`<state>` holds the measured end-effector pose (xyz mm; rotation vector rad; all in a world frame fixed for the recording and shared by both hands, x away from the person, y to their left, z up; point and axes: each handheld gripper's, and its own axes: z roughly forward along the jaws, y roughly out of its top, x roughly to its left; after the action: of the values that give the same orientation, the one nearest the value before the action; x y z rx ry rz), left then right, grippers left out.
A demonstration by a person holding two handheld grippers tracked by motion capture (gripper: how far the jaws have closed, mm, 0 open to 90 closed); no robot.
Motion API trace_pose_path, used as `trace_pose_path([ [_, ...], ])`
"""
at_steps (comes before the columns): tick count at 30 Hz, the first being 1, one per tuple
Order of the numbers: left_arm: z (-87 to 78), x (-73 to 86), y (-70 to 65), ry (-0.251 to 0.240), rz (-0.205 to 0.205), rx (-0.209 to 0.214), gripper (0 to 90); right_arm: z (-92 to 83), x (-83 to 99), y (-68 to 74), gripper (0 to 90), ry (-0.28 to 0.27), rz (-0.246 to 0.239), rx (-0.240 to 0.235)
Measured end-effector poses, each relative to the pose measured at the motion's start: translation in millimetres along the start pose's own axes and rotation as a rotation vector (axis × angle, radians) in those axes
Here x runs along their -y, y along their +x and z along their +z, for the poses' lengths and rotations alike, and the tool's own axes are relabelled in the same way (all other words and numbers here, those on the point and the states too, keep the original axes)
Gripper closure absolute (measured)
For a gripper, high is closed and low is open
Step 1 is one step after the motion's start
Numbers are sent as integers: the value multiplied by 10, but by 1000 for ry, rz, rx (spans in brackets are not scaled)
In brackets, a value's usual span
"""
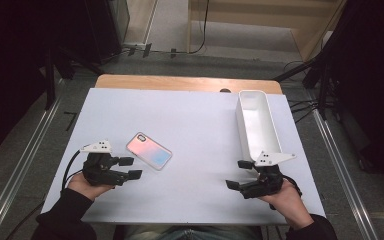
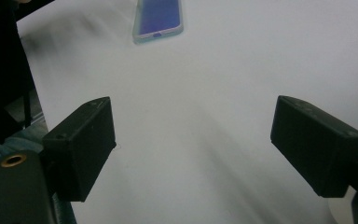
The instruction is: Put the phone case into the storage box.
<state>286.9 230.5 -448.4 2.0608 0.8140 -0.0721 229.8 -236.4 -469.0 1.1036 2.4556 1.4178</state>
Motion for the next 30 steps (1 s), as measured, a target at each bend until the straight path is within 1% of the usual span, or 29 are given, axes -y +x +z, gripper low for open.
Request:
trace_pose_path([
  [1, 0, 0, 0, 0, 0, 0, 316, 1, 1, 1, 124, 6, 2, 0],
  [2, -5, -5, 4, 7, 0, -29, 317, 2, 4, 0, 125, 10, 4, -2],
  [3, -4, -8, 10, 11, 0, -44, 317, 1, 5, -3, 125, 12, 3, -2],
  [4, -10, -12, 31, 21, 0, -85, 317, -1, 5, -7, 125, 13, 0, 0],
  [5, -10, -12, 31, 21, 0, -85, 317, -4, 6, -9, 125, 13, 0, 2],
  [6, -23, -18, 69, 23, -17, -93, 318, -6, 7, -12, 125, 12, -2, 3],
  [7, -28, -21, 90, 26, -23, -99, 319, -8, 9, -15, 125, 13, -2, -1],
  [11, -42, -31, 154, 39, -39, -109, 324, -15, 14, -19, 125, 20, 1, 3],
  [12, -51, -32, 174, 41, -32, -105, 325, -18, 15, -18, 125, 22, 3, 3],
  [13, -54, -34, 180, 35, -38, -109, 325, -18, 16, -18, 125, 22, 3, 3],
  [15, -65, -41, 190, 40, -35, -111, 325, -14, 18, -18, 125, 23, 3, 0],
  [16, -65, -46, 204, 26, -42, -115, 325, -13, 19, -16, 125, 25, 7, 0],
  [21, -58, -61, 249, 24, -43, -118, 326, -5, 21, -18, 125, 33, 2, 2],
  [22, -57, -64, 269, 25, -55, -126, 352, -5, 21, -18, 125, 34, 1, 3],
  [23, -57, -64, 269, 25, -55, -126, 365, -5, 21, -18, 125, 34, 1, 3],
  [28, -43, -82, 318, 22, -59, -127, 367, -2, 25, -22, 125, 37, -3, 4],
  [30, -27, -84, 337, 23, -59, -130, 426, -1, 27, -22, 125, 40, -6, 5],
])
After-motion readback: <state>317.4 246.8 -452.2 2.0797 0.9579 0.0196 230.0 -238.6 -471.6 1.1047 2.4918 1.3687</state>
